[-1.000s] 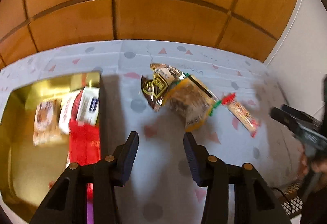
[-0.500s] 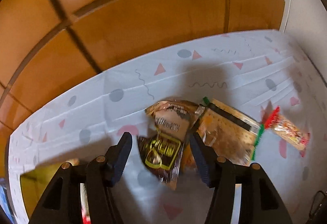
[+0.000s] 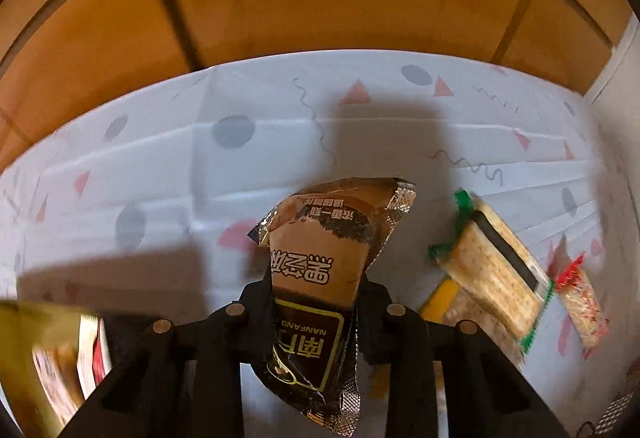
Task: Organize snacks
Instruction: 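Reach the left tool to the pile and grasp the brown wafer pouch, then grasp the clear cracker pouch with the right tool while left tool holds brown pouch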
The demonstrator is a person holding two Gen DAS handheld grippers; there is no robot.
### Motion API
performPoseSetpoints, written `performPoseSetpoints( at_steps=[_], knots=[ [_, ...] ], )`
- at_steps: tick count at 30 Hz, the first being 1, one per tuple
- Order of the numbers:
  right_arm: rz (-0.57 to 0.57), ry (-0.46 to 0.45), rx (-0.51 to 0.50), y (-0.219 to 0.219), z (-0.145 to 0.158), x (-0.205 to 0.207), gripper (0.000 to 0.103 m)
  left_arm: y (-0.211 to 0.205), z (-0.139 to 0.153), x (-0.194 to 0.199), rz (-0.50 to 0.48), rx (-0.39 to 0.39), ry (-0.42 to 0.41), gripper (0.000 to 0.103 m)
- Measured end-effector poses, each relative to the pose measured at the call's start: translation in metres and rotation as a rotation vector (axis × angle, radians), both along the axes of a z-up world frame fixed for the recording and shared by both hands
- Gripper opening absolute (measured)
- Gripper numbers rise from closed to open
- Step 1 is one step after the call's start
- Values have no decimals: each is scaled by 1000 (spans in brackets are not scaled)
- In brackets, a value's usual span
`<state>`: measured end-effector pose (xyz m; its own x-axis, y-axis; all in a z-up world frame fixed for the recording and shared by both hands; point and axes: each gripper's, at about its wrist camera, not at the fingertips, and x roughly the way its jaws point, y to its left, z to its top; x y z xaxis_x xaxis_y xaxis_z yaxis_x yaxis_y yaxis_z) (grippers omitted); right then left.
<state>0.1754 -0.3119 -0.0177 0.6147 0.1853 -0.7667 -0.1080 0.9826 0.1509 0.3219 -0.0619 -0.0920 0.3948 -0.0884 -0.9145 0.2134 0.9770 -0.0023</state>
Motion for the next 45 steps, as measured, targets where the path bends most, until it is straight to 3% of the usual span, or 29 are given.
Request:
performPoseSetpoints(
  at_steps=[4, 10, 14, 18, 24, 31, 38, 45],
  knots=[
    [-11, -7, -22, 0, 0, -1, 92, 9, 26, -37, 9, -41, -54, 31],
    [-25, -7, -53, 0, -2, -1, 92, 9, 54, -122, -44, -41, -143, 31],
    [-25, 0, -76, 2, -5, 0, 92, 2, 49, -181, -98, -66, -150, 31],
    [-9, 12, -64, 4, -8, 1, 92, -9, 23, -235, -198, -58, -118, 31],
    [51, 40, -24, 14, -15, 1, 90, -1, -8, -252, -196, -27, -114, 31],
    [177, 103, 22, 49, -28, 2, 65, 7, -19, -258, -215, -82, -166, 31],
    [286, 134, -32, 116, -37, 45, 65, 14, -17, -265, -221, -125, -185, 31],
    [334, 193, -194, 166, -68, 91, 68, 17, -18, -267, -221, -157, -189, 31]
  ],
)
